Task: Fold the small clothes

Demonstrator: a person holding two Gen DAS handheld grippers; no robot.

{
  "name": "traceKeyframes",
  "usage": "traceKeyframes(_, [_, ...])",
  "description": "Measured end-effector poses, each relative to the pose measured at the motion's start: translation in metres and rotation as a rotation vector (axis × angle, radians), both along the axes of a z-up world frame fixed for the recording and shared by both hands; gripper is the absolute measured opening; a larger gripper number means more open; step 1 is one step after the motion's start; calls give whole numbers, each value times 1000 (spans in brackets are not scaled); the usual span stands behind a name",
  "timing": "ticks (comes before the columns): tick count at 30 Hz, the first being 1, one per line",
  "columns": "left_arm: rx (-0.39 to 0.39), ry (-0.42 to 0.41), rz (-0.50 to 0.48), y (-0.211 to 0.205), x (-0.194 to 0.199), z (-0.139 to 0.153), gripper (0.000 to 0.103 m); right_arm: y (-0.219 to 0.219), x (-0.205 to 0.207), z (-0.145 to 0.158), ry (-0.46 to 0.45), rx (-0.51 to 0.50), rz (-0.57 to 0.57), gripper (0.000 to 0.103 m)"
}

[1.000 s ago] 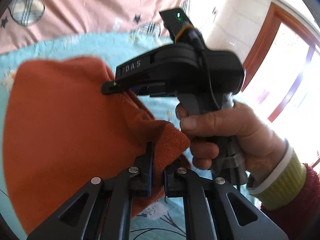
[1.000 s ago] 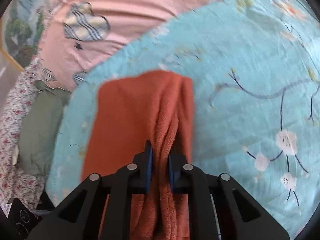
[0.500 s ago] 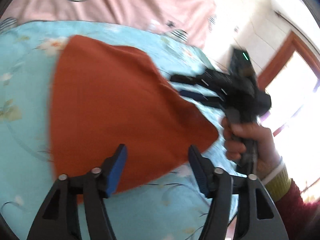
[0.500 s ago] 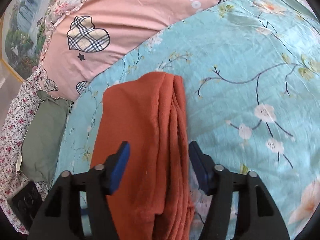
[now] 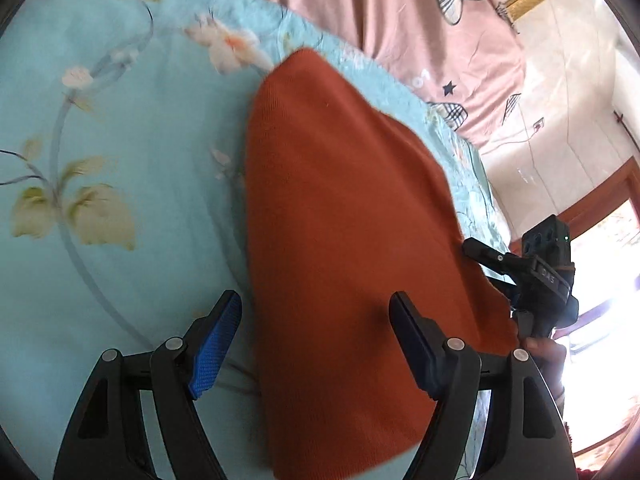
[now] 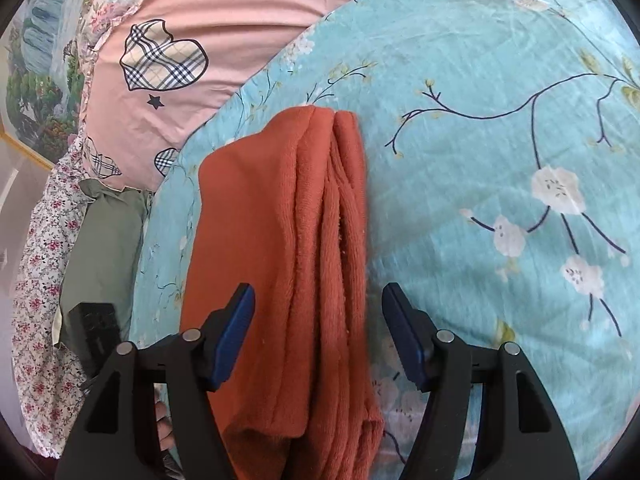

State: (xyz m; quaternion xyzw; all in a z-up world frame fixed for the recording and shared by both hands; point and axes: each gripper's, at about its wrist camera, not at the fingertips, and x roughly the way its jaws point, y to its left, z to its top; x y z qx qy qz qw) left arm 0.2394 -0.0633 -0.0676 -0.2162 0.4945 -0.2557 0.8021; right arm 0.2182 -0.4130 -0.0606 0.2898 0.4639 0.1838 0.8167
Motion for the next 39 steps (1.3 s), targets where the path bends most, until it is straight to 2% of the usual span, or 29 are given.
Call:
traceKeyframes(3, [-44, 34, -13, -7, 16, -14, 72, 4, 5, -4, 8, -2, 20, 67])
traceKeyframes(4, [-69, 36, -18, -7, 15, -15, 63, 8, 7, -7, 15, -4, 35, 66])
traceKeyframes(6, [-72, 39, -31, -11, 21, -19, 53, 14, 9, -11, 22, -5, 55, 53])
traceKeyframes(7, [-59, 32, -38, -13, 21, -19, 48, 18, 10, -14, 31, 5, 60, 41])
traceKeyframes(8, [-55, 26, -39, -13, 21, -18, 45, 19, 10, -14, 34, 14, 61, 35])
traceKeyframes(10, [-73, 12, -36, -8, 15, -12, 28, 23, 8, -11, 20, 15, 61, 28])
traceKeyframes(12, [-106, -6, -29, -2, 12, -4, 25, 29, 3, 0, -7, -11, 56, 26])
traceKeyframes(18, [-52, -120, 18, 34, -30, 40, 23, 78, -10, 31, -96, 23, 147, 24])
traceKeyframes(22, [-2, -190, 97, 84, -70, 66, 23, 128, -12, 40, -141, 57, 243, 23])
traceKeyframes(25, [6, -207, 160, 124, -97, 74, 23, 169, -11, 36, -146, 103, 314, 23])
traceKeyframes(28, [32, -193, 207, 151, -115, 68, 23, 197, -12, 24, -127, 109, 362, 23])
traceKeyframes(30, [50, -155, 225, 162, -123, 53, 23, 215, -13, 7, -90, 101, 389, 23])
traceKeyframes(33, [77, -90, 251, 173, -127, 27, 23, 230, -14, -14, -33, 36, 396, 23])
traceKeyframes(38, [4, -54, 264, 190, -130, 9, 29, 224, -17, -28, 4, 35, 361, 32])
traceKeyframes(39, [2, -49, 265, 191, -129, 8, 34, 224, -18, -26, 0, 16, 357, 33])
